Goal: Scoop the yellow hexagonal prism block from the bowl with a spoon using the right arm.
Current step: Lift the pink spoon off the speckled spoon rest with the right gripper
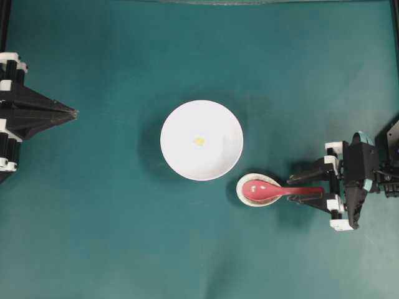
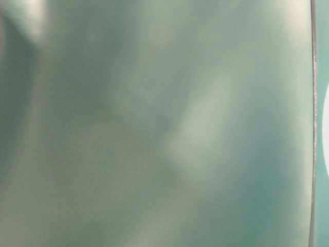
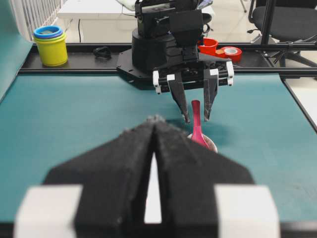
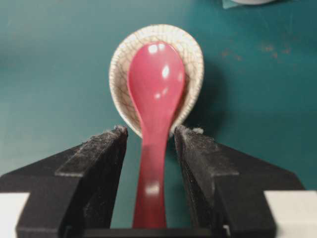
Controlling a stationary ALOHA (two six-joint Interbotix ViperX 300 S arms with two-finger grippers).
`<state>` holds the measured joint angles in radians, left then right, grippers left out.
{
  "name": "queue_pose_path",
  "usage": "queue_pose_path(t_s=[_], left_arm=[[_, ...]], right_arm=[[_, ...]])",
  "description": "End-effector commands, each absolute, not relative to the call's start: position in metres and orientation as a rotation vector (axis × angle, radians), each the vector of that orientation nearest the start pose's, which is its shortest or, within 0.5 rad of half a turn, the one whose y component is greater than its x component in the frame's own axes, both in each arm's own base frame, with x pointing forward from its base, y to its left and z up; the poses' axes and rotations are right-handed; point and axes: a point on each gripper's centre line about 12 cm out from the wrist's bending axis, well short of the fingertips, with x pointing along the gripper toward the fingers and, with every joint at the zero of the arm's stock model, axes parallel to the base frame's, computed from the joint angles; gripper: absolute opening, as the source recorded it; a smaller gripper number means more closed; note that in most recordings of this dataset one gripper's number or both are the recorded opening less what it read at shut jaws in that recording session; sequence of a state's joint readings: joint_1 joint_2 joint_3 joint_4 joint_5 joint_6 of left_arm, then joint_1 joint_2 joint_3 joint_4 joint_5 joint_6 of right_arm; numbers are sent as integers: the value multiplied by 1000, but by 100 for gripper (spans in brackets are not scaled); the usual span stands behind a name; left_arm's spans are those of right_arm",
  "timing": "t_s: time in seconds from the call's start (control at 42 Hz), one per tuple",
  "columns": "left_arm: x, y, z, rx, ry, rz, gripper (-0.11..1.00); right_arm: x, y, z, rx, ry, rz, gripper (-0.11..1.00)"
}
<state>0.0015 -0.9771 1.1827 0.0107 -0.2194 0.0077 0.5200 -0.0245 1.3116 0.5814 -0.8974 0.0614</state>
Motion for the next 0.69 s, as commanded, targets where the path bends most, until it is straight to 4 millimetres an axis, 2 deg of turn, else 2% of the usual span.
queue_pose_path(t_s=[0.0, 0.666], left_arm=[[199, 1, 295, 23, -40, 2, 0], [199, 1, 294, 23, -37, 2, 0]], right_arm=[[226, 72, 92, 225, 423, -20, 49], [228, 73, 89, 218, 435, -23, 44]])
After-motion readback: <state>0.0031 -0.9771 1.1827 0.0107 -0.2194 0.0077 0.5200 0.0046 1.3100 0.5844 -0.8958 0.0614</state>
